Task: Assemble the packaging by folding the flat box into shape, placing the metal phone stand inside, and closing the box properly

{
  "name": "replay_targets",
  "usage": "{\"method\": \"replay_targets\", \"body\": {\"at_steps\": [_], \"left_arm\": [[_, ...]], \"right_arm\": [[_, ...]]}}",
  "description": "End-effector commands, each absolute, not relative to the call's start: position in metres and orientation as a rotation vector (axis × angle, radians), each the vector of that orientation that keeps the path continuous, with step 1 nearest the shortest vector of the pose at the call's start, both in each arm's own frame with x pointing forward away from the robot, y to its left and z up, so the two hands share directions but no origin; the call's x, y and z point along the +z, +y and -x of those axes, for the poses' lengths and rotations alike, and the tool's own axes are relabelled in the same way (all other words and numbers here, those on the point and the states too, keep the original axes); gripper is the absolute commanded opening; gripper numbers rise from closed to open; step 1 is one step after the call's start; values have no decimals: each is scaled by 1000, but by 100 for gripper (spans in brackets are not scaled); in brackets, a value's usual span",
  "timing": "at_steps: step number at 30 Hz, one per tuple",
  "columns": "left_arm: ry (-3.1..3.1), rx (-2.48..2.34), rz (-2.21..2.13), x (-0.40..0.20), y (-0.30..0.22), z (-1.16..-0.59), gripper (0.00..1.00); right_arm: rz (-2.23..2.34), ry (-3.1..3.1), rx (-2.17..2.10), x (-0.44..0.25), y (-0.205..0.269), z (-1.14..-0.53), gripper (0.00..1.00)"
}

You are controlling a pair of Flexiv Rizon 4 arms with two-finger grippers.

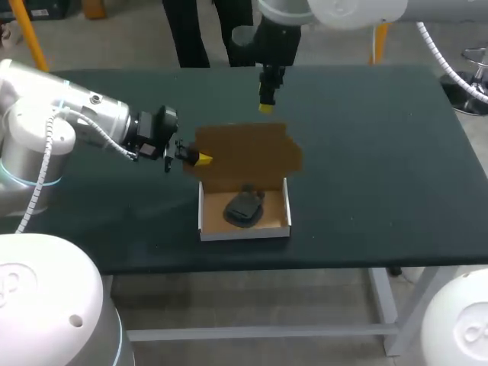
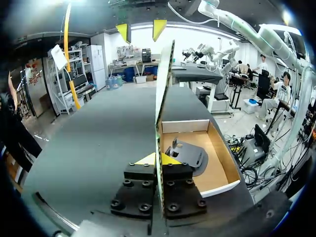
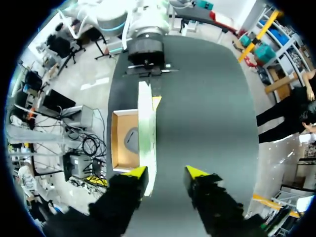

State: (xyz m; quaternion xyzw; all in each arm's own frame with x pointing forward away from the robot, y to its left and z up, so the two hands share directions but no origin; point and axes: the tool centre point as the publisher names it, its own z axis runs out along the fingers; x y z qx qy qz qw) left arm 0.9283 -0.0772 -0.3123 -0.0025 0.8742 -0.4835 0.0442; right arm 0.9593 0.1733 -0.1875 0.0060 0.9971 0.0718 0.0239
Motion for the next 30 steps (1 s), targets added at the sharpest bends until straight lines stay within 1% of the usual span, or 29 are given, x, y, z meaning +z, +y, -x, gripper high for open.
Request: {"method": "replay_targets", "body": {"at_steps": [1,11,22,30], "left_arm": [[2672,-1478,6,-314,-77,-928,0],[2672,-1478,6,-314,-77,-928,0],[2672,-1478,6,-314,-77,-928,0],[2672,-1478,6,-314,-77,-928,0]], "right_arm": [[-21,3080,142,-193,184,-962,49],[25,3105,125,-209,199,-966,49],[68,3129,118,-223,208,-961,44],[81,3137,118,-225,209,-958,45]]}}
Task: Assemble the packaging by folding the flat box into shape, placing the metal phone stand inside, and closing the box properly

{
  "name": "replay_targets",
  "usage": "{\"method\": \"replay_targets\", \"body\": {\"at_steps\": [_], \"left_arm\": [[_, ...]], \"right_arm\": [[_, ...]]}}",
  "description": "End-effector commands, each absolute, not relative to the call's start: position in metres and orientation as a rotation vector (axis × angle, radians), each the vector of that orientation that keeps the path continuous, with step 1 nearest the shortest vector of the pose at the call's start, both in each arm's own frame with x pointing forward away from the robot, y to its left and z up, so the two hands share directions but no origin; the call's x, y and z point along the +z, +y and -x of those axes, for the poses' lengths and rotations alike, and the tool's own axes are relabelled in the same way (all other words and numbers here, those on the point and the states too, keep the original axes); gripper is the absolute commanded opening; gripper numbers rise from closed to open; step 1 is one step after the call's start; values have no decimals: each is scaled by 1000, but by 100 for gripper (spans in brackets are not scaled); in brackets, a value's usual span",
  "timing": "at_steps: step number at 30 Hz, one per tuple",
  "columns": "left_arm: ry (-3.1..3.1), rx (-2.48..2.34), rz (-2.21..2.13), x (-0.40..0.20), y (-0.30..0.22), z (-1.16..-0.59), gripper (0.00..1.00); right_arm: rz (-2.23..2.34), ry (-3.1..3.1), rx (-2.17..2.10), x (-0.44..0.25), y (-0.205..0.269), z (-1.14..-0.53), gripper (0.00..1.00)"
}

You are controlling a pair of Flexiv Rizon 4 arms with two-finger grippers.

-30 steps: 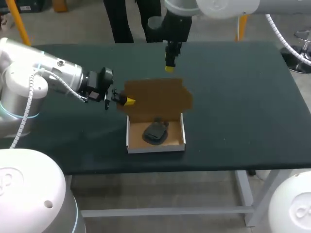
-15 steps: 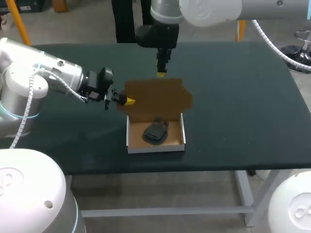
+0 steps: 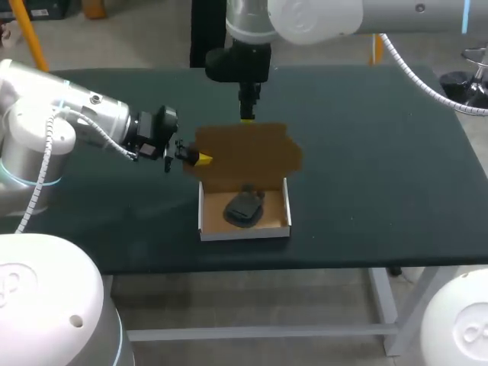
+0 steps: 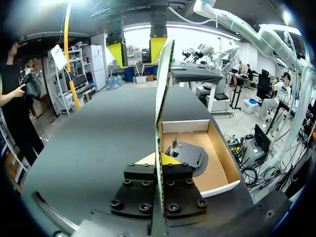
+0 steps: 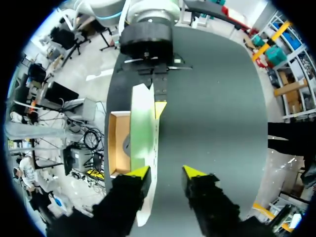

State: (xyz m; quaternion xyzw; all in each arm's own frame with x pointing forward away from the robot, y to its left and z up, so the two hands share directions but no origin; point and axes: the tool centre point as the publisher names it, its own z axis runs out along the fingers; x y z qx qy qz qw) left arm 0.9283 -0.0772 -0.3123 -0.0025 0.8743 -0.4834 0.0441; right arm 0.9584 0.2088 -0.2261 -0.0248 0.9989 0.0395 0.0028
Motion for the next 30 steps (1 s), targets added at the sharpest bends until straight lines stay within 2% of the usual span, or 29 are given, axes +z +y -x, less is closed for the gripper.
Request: {"method": "replay_targets", "body": {"at_steps": [1,30], "left_arm": [[2672,-1478,6,-314,-77,-928,0],[2672,-1478,6,-314,-77,-928,0]], "right_arm": [[82,3137,119,-225,209,-957,45],[146,3142,107,-235,211,-933,44]]}}
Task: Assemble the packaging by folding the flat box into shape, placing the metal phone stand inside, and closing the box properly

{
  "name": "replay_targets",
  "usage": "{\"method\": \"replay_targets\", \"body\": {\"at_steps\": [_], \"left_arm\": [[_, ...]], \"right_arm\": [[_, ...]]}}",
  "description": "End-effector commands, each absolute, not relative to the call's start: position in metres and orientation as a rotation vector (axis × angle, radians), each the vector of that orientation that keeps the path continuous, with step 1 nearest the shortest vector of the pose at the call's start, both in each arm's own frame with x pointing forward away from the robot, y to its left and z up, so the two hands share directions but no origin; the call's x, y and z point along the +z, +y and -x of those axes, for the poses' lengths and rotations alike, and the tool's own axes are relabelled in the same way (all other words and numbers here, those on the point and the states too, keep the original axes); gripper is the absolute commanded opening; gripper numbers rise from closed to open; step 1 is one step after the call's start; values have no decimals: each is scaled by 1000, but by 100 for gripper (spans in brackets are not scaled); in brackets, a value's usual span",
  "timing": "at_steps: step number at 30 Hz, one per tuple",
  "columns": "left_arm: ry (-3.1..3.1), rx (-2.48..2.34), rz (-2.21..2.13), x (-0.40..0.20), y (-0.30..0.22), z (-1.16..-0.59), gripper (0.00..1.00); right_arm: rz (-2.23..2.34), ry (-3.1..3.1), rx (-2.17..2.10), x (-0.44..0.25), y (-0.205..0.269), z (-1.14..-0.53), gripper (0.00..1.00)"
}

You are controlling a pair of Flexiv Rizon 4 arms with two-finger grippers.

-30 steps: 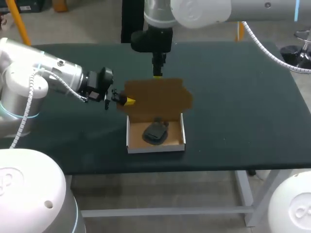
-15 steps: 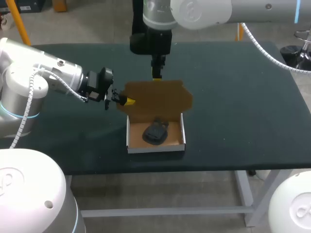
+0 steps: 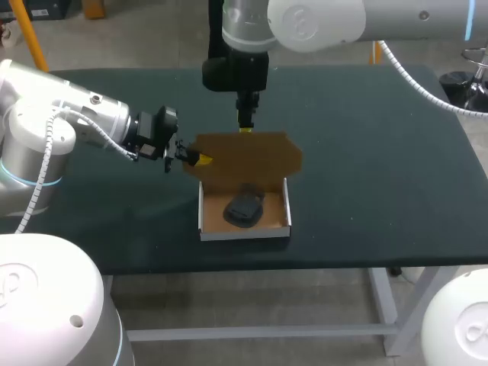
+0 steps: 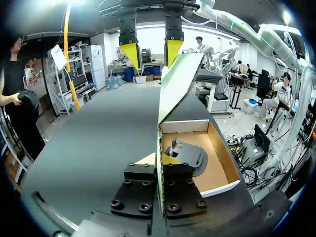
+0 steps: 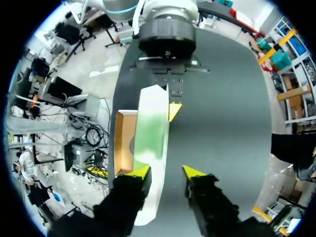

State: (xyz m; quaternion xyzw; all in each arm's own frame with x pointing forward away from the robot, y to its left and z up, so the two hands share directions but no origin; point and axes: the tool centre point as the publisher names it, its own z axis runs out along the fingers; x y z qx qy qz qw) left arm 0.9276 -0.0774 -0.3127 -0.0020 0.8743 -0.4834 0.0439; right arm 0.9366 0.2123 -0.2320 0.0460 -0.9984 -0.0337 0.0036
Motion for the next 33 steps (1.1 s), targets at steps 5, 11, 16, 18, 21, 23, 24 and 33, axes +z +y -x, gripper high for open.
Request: {"method": "replay_targets", "body": {"at_steps": [5,11,16,18,21,23,24,33], "left_arm": [[2672,-1478,6,-314,-77,-928,0],[2672,-1478,6,-314,-77,-928,0],[2672,-1478,6,-314,-77,-928,0],[2672,-1478,6,-314,-77,-928,0],[2672,-1478,6,-314,-77,-928,0],[2672,-1478,6,-314,-77,-928,0],[2672,-1478,6,-314,-77,-928,0],[2672,-1478,6,-314,-77,-928,0]], "right_arm": [[-149,-3126,-105,-238,211,-930,45],[-145,-3124,-105,-241,209,-927,46],[-147,-3122,-105,-243,209,-925,47],[-149,-3121,-105,-244,209,-924,48],[-152,-3120,-105,-244,208,-923,48],[-153,-3119,-106,-244,208,-922,48],[-154,-3119,-106,-244,208,-922,48],[-163,-3121,-106,-244,208,-918,49]]}}
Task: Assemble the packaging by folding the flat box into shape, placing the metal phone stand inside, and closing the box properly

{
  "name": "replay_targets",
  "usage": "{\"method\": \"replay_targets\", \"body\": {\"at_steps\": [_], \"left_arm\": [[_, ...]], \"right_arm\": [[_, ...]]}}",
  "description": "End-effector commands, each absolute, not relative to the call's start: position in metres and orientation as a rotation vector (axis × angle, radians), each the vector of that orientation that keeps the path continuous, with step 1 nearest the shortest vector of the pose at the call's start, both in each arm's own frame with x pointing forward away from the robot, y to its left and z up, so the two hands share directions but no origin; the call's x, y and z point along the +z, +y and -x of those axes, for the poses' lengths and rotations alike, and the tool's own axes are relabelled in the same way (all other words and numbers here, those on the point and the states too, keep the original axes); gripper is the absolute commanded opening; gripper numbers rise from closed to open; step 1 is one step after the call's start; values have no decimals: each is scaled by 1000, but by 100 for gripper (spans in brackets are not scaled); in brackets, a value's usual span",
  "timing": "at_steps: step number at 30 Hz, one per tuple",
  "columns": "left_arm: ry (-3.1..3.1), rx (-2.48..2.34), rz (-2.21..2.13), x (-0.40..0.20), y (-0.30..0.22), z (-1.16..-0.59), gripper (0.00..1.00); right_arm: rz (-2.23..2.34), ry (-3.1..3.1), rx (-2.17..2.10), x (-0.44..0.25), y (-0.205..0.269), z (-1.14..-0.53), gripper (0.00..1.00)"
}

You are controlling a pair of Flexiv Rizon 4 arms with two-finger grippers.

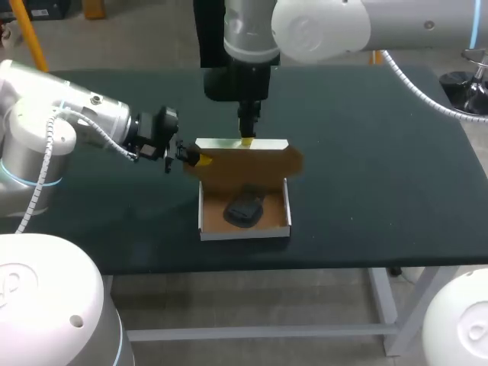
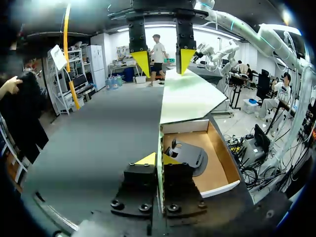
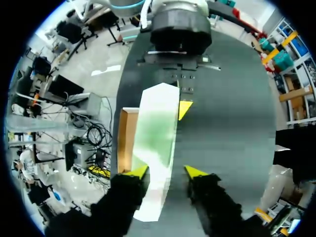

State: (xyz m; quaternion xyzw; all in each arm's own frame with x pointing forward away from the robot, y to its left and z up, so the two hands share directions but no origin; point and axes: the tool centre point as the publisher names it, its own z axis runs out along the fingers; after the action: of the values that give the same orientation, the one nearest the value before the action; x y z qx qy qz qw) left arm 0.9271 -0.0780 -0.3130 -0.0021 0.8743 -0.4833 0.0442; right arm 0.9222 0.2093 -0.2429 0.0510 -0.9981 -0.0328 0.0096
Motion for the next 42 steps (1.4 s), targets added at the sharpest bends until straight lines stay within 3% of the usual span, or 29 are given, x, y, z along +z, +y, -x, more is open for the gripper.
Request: {"method": "replay_targets", "body": {"at_steps": [1,18,24,27,42], "left_arm": [[2672,-1478,6,-314,-77,-928,0],[2672,-1478,6,-314,-77,-928,0],[2672,-1478,6,-314,-77,-928,0],[2672,-1478,6,-314,-77,-928,0],[2672,-1478,6,-314,-77,-928,0]], "right_arm": [[-164,-3122,-105,-243,208,-918,49],[-167,-3118,-83,-248,209,-914,50],[-165,-3113,-72,-253,210,-915,63],[-164,-3111,-70,-254,211,-915,64],[-166,-3070,-74,-262,213,-923,54]]}}
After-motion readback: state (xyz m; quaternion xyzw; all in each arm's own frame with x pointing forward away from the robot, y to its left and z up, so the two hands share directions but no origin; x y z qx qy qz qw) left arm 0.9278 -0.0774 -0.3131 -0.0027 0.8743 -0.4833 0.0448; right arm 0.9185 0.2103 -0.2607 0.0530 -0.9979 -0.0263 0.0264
